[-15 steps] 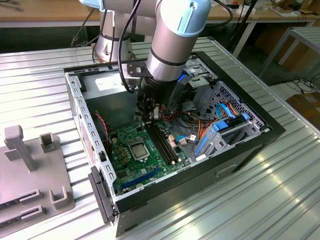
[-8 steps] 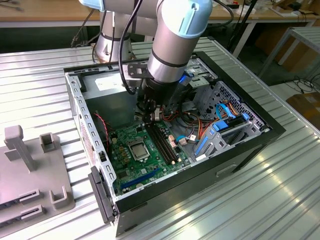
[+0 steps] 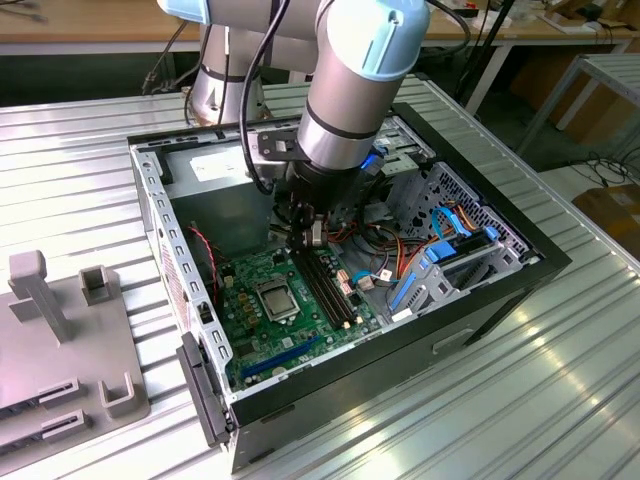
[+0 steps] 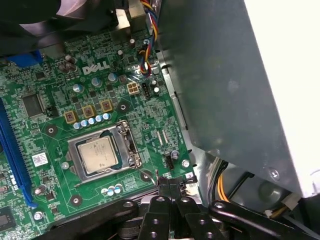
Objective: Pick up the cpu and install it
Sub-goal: 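Install the first cpu locking lever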
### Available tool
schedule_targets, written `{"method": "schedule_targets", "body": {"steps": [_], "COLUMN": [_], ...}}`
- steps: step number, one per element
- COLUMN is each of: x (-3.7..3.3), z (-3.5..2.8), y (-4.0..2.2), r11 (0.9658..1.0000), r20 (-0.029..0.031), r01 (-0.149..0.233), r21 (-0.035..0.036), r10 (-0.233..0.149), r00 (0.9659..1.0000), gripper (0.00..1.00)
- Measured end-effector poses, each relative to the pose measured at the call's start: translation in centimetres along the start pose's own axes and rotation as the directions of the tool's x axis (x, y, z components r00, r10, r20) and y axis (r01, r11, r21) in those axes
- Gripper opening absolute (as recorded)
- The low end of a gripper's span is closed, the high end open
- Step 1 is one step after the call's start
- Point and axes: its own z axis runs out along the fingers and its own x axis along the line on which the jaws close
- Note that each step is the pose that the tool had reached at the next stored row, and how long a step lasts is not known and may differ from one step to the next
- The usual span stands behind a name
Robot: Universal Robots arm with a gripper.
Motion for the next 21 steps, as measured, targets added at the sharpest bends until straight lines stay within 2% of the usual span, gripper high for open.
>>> {"method": "schedule_targets", "body": {"steps": [10,21], "x": [0.6,1.85], "z": [-0.05,-0.15], "y": [-0.19,-0.59], "r11": [1.0,1.0], "r20": [-0.0001,0.0], "r01": [0.0,0.0], "r21": [0.0,0.0], "r10": [0.0,0.0], "r00": [1.0,1.0], "gripper": [0.11,0.11]}}
